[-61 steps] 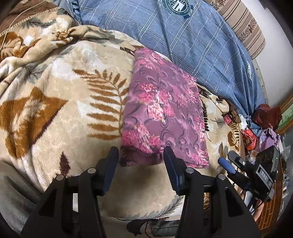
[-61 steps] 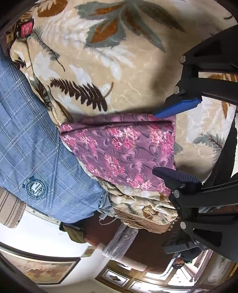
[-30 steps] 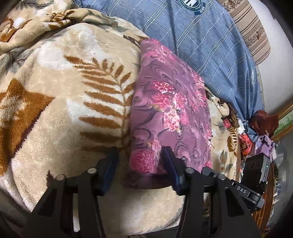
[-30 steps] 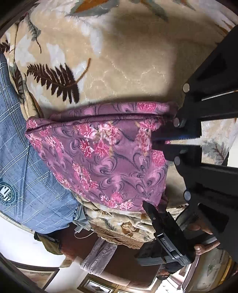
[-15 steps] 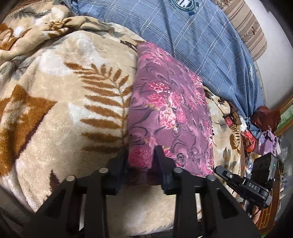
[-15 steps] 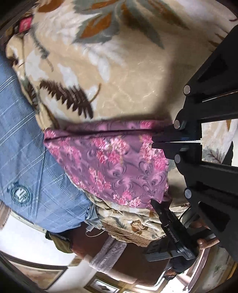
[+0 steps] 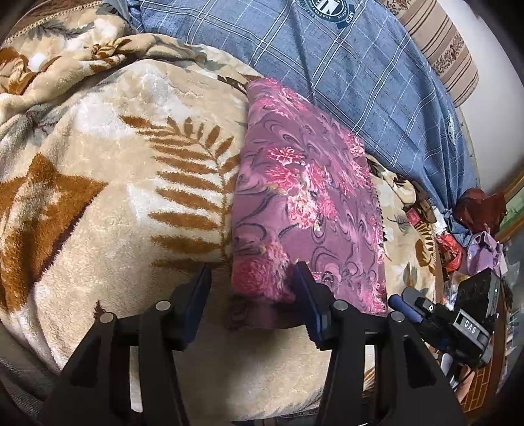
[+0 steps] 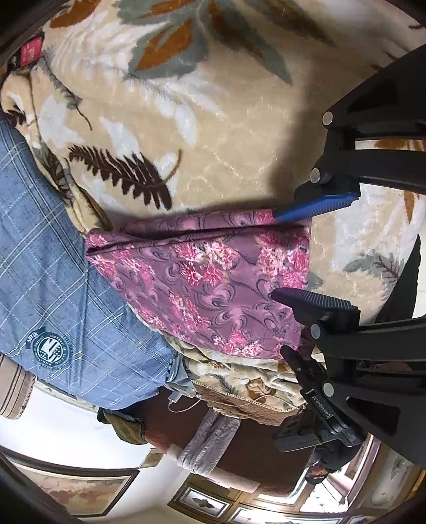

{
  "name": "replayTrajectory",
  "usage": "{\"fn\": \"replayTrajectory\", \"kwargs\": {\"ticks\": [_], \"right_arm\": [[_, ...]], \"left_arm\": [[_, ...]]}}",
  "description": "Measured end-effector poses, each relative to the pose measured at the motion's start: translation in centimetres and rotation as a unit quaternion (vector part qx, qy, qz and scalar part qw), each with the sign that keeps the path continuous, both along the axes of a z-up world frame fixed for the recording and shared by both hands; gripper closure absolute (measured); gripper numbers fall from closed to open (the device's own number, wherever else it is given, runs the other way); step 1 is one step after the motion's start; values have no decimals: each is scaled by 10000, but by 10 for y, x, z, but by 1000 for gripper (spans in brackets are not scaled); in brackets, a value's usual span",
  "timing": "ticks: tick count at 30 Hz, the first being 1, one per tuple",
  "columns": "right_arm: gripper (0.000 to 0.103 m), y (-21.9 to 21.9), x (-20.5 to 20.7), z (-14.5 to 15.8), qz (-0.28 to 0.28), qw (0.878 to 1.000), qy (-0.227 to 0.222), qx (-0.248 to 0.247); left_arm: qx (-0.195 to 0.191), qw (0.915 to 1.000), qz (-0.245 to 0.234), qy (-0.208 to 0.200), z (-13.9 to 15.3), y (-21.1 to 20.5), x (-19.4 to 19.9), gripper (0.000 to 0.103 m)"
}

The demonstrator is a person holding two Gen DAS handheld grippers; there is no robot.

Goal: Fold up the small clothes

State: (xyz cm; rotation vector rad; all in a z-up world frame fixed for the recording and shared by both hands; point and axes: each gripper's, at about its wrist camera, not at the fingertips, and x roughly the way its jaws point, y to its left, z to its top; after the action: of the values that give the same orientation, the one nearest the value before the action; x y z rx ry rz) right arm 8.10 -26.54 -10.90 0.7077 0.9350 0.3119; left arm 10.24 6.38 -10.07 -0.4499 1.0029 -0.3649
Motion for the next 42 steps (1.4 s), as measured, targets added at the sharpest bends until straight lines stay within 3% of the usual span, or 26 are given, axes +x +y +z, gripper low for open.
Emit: {"fn": "replayTrajectory", "kwargs": {"ticks": [11, 14, 20, 23, 25, 27, 29, 31, 33, 36, 38, 42], "right_arm": [[62, -3, -4, -7, 8, 9999, 68, 118], [63, 1, 0, -3, 75, 10000, 5, 64], [60, 19, 17, -1, 144, 9985, 96, -523], [67, 21, 19, -13, 238, 9982, 200, -507], [85, 24, 19, -15, 288, 9979, 175, -548], [95, 30, 21, -14, 365, 9968, 122, -708], [96, 32, 20, -10, 302, 9957, 99, -870], [96, 28, 8, 5, 257, 9949, -119, -970], [96, 22, -5, 18, 141, 9923, -234, -1212], [96, 17, 5, -1, 182, 9925, 68, -1206], [96, 18, 13, -18, 200, 9939, 301, -1037], [88, 11, 5, -2, 158, 9962, 108, -844]], "left_arm": [[-724, 9973, -15, 100, 6, 8, 5, 47], [-619, 9972, 79, 412, 7, 5, 14, 47], [-567, 9977, -190, 326, 6, -6, 33, 47], [-636, 9965, -138, 522, -12, -6, 33, 48], [-605, 9972, -152, 413, -9, -8, 31, 49], [-524, 9978, -273, 308, -6, -14, 29, 61], [-298, 9989, -300, 208, -4, -17, 28, 77], [-239, 9991, -334, 127, -3, -17, 26, 80], [-232, 9990, -364, 124, -4, -17, 26, 79], [-230, 9989, -379, 157, -5, -16, 28, 77], [-231, 9990, -335, 190, -5, -14, 28, 69], [-475, 9985, -181, 190, 4, -2, 27, 57]]}}
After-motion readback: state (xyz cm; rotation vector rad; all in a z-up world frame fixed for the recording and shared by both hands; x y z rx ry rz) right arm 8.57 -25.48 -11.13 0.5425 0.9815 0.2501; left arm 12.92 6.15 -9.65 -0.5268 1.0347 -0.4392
